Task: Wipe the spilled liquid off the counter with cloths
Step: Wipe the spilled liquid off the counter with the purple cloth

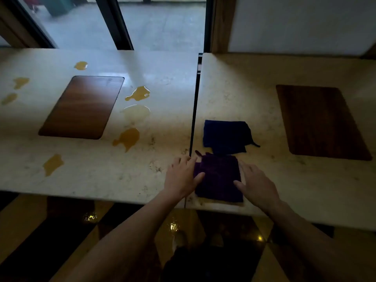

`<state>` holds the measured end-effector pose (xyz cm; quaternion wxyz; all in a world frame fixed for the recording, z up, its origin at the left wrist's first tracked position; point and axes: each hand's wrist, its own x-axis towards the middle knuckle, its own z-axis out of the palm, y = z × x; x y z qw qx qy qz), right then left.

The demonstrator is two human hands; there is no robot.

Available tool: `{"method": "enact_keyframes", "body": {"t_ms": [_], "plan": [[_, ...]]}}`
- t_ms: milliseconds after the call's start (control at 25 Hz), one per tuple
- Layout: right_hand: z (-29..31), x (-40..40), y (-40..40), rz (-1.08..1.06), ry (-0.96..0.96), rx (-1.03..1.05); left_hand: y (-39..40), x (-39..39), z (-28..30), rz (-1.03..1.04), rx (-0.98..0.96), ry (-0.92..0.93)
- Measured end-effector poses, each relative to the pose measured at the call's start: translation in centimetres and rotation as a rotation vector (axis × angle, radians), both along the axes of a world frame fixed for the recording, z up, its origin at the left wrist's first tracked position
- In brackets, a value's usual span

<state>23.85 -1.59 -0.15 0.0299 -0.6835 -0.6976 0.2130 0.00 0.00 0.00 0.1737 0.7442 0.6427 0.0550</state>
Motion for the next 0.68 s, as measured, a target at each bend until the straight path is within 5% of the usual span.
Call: {"method": "enact_keyframes", "body": {"t_ms": [240, 520, 680], "plan": [[-3.0, -1.3, 2.7, -0.162, 0.222, -0.179, 2.5, 2.9, -3.5, 0.017, -0.237, -0.054], [-2.4, -1.4, 3.0, -0.268, 0.460, -0.191, 1.7, 3.4, -3.0, 0.155, -0.263, -0.180], [-0.5, -2.5, 2.2, -0.285, 0.612, -0.142, 0.0, 1.7, -1.4, 0.263, -0.355, -0.494]]}}
